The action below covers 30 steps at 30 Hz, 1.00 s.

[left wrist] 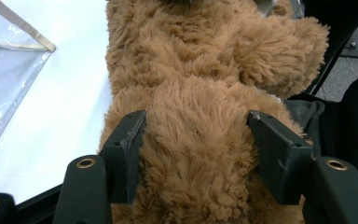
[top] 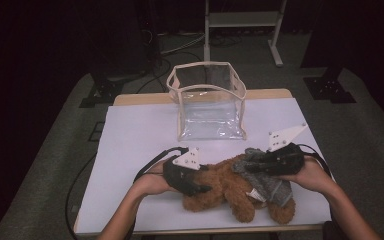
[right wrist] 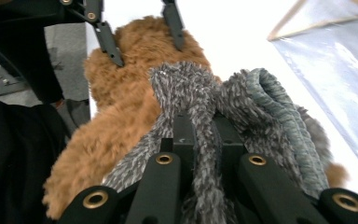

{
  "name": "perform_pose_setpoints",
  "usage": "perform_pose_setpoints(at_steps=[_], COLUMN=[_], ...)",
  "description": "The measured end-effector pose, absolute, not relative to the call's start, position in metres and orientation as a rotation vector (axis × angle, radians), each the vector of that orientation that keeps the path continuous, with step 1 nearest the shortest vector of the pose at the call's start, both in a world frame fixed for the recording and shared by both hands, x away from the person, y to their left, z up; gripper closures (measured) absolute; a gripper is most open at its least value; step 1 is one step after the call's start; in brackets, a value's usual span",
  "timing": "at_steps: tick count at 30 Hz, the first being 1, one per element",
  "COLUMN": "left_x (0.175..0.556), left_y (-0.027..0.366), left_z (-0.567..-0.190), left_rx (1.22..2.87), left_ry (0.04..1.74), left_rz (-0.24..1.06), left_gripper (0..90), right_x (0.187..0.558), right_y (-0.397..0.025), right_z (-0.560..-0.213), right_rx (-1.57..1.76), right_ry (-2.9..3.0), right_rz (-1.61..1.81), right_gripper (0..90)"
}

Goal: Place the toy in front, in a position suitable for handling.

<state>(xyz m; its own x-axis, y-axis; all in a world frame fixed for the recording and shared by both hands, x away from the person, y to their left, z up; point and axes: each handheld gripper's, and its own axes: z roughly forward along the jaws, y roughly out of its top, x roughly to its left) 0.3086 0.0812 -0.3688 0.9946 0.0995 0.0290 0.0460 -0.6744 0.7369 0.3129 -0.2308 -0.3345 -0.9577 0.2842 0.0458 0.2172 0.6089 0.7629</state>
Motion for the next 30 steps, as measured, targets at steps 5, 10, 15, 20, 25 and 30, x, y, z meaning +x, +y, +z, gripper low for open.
perform_pose_setpoints(at_steps=[5,10,15,20,25,30], left_x=[0.307,0.311,0.319,0.312,0.306,0.309], left_y=[0.08,0.073,0.059,0.059,0.06,0.06], left_z=[-0.367,-0.358,-0.366,-0.371,-0.37,-0.368], left_rx=[2.327,2.311,2.327,2.338,2.363,2.356], left_ry=[0.098,0.096,0.116,0.1,0.054,0.064], left_rz=[0.085,0.101,0.071,0.057,0.065,0.057], left_gripper=[38.9,34.4,29.7,34.2,35.3,32.1], right_x=[0.311,0.312,0.308,0.305,0.315,0.314], right_y=[-0.245,-0.237,-0.224,-0.225,-0.246,-0.242], right_z=[-0.331,-0.339,-0.345,-0.34,-0.331,-0.343], right_rx=[0.482,0.467,0.426,0.385,0.494,0.504], right_ry=[2.711,2.735,2.772,2.764,2.674,2.707], right_rz=[1.297,1.305,1.33,1.313,1.351,1.365], right_gripper=[81.9,82.1,82.1,82.0,82.0,82.0])
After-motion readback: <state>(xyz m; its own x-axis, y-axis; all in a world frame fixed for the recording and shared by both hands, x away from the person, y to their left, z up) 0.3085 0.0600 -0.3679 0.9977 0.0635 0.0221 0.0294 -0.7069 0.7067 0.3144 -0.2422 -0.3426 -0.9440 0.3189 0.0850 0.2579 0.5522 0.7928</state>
